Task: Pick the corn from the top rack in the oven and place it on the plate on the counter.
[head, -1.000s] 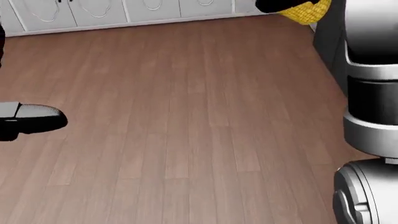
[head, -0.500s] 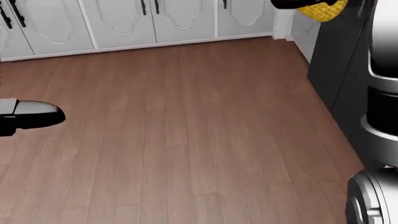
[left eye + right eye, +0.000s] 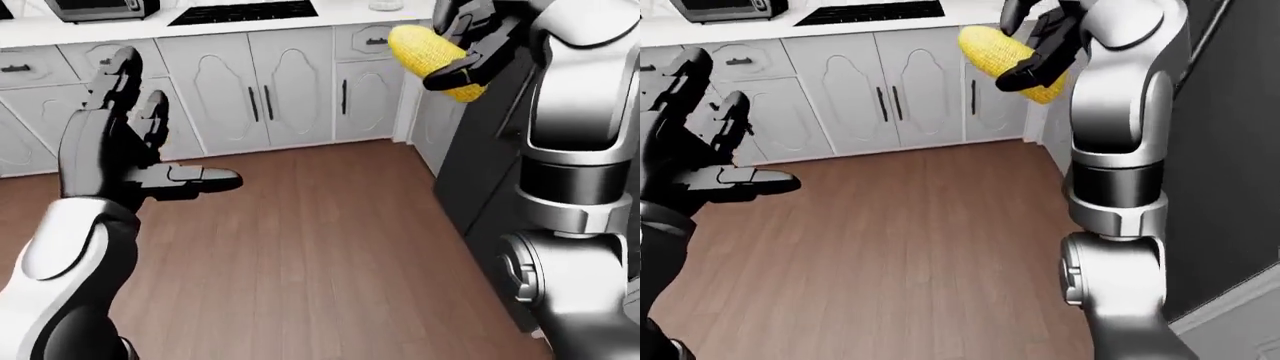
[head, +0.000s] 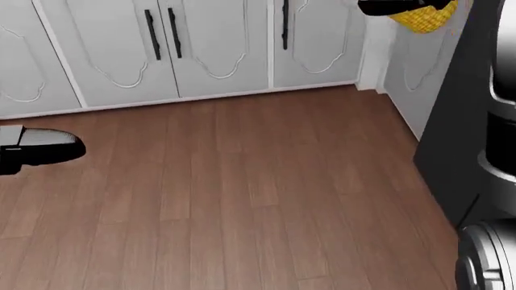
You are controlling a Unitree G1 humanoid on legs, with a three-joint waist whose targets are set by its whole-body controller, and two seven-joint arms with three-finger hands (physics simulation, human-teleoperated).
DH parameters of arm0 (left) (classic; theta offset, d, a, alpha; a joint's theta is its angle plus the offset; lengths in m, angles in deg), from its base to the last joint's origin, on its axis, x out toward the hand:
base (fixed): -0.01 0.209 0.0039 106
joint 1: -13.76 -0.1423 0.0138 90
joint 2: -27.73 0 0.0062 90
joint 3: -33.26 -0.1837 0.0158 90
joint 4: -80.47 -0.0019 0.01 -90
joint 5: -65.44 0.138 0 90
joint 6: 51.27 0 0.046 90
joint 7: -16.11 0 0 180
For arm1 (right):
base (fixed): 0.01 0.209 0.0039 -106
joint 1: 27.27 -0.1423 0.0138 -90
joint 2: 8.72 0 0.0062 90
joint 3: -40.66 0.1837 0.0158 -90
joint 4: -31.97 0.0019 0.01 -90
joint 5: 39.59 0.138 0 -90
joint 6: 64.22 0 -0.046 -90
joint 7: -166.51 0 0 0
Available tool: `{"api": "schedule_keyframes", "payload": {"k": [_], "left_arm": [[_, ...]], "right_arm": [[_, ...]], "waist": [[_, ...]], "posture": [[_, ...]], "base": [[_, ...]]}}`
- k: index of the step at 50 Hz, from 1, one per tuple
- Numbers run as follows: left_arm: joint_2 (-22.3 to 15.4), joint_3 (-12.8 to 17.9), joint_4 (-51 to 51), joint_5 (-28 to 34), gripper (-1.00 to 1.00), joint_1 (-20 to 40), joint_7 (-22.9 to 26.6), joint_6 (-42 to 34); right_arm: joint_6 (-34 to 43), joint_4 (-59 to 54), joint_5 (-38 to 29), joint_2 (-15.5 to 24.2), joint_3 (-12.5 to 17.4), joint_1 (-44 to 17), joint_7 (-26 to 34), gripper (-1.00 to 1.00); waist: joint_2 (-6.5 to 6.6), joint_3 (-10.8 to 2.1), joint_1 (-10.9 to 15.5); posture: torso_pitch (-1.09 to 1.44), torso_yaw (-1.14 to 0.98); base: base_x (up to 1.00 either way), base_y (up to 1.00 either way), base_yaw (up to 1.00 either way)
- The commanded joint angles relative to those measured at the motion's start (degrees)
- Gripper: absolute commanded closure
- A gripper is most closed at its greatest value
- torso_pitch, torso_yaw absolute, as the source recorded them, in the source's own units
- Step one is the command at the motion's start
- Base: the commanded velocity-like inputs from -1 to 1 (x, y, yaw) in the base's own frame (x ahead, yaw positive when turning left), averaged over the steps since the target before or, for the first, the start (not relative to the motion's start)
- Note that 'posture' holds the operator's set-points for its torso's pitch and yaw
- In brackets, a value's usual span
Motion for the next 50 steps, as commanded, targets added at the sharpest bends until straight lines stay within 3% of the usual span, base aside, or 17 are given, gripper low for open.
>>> {"api": "schedule_keyframes", "payload": {"k": [1,3,4,15,18,19,21,27,29,30,31,33,38,40,41,42,50], "left_arm": [[-0.5,0.3,0.5,0.0,-1.00,0.8,-0.1,1.1],[-0.6,0.5,0.9,-0.3,-1.00,1.1,-0.3,0.6],[-0.5,0.4,1.0,-0.3,-1.00,1.0,-0.4,0.6],[-0.2,-0.3,1.4,0.1,-1.00,1.3,-0.5,0.2],[-0.2,-0.2,1.5,0.1,-1.00,1.2,-0.4,0.2],[-0.2,-0.1,1.5,0.2,-1.00,1.2,-0.4,0.2],[-0.2,-0.1,1.4,0.1,-1.00,1.2,-0.3,0.1],[-0.4,0.3,1.8,-0.3,-1.00,1.4,-0.5,-0.5],[-0.4,0.1,1.5,-0.2,-1.00,1.5,-0.6,-0.2],[-0.4,0.0,1.5,-0.2,-1.00,1.7,-0.7,-0.4],[-0.4,0.0,1.6,-0.2,-1.00,1.7,-0.7,-0.4],[-0.4,-0.2,1.3,0.0,-1.00,1.6,-0.6,0.0],[-0.3,-0.5,0.9,0.5,-1.00,1.5,-0.4,0.6],[-0.3,-0.5,0.9,0.6,-1.00,1.4,-0.3,0.6],[-0.3,-0.3,1.0,0.5,-1.00,1.5,-0.3,0.4],[-0.4,-0.1,1.4,0.2,-1.00,1.6,-0.3,0.0],[-0.8,0.4,1.3,-0.5,-1.00,2.3,-0.7,-0.5]], "right_arm": [[-0.4,0.8,-0.3,0.4,0.0,-2.1,-0.4,1.00],[-0.8,0.8,-0.1,0.5,0.1,-2.2,-0.5,0.99],[-1.1,0.7,0.0,0.6,0.2,-1.8,-0.7,0.99],[-1.3,1.5,0.1,1.4,0.8,-2.0,-0.8,0.98],[-1.6,1.4,0.2,1.6,0.6,-1.8,-1.2,0.98],[-1.7,1.3,0.1,1.7,0.6,-2.1,-1.5,0.98],[-1.9,1.0,0.2,1.8,0.7,-2.6,-1.9,0.98],[-2.2,1.0,0.3,1.6,0.6,-2.4,-2.3,0.98],[-1.9,1.2,0.0,1.7,0.4,-2.4,-2.0,0.98],[-1.8,1.2,-0.1,1.7,0.4,-2.4,-1.9,0.98],[-1.9,1.3,-0.1,1.6,0.5,-2.3,-2.0,0.98],[-1.5,1.6,0.1,1.5,0.7,-2.3,-1.8,0.98],[-1.6,1.3,0.6,1.6,0.7,-2.5,-1.9,0.98],[-1.3,1.4,0.8,1.4,0.6,-2.8,-1.9,0.98],[-1.0,1.7,1.3,1.0,0.9,-3.0,-2.1,0.98],[-1.1,1.8,1.3,1.1,0.6,-2.8,-2.1,0.98],[-1.5,1.9,1.8,1.2,0.6,-3.1,-2.3,0.98]], "waist": [[0.52,-0.53,0.4],[8.00,0.21,1.9],[3.35,0.21,0.6],[7.02,-1.30,-0.7],[-2.54,-1.35,-1.2],[-0.58,1.94,-0.8],[-0.74,0.23,-2.5],[-0.91,0.68,-0.5],[2.77,0.76,0.3],[7.53,0.77,1.1],[4.36,1.52,0.1],[5.32,-0.66,0.7],[4.48,1.22,-0.2],[0.26,1.70,-0.5],[-4.98,2.52,-0.4],[-0.58,1.29,-0.1],[1.02,-0.05,0.2]], "posture": [[0.00,0.00],[0.00,0.00],[0.00,0.00],[0.00,0.00],[0.00,0.00],[0.00,0.00],[0.00,0.00],[0.00,0.00],[0.00,0.00],[0.00,0.00],[0.00,0.00],[0.00,0.00],[0.00,0.00],[0.00,0.00],[0.00,0.00],[0.00,0.00],[0.00,0.00]], "base": [[1.00,-0.02,0.00],[1.00,-0.02,0.00],[1.00,-0.02,0.00],[1.00,-0.16,-0.05],[0.98,-0.20,-0.39],[0.92,-0.46,0.00],[0.88,-0.39,0.00],[0.81,-0.34,0.00],[0.56,-0.23,0.00],[0.45,-0.20,0.00],[0.39,-0.20,0.00],[0.18,-0.39,0.00],[0.09,0.00,-0.73],[0.08,0.00,-0.80],[0.09,-0.27,0.00],[0.08,0.00,0.00],[0.09,0.00,0.00]]}}
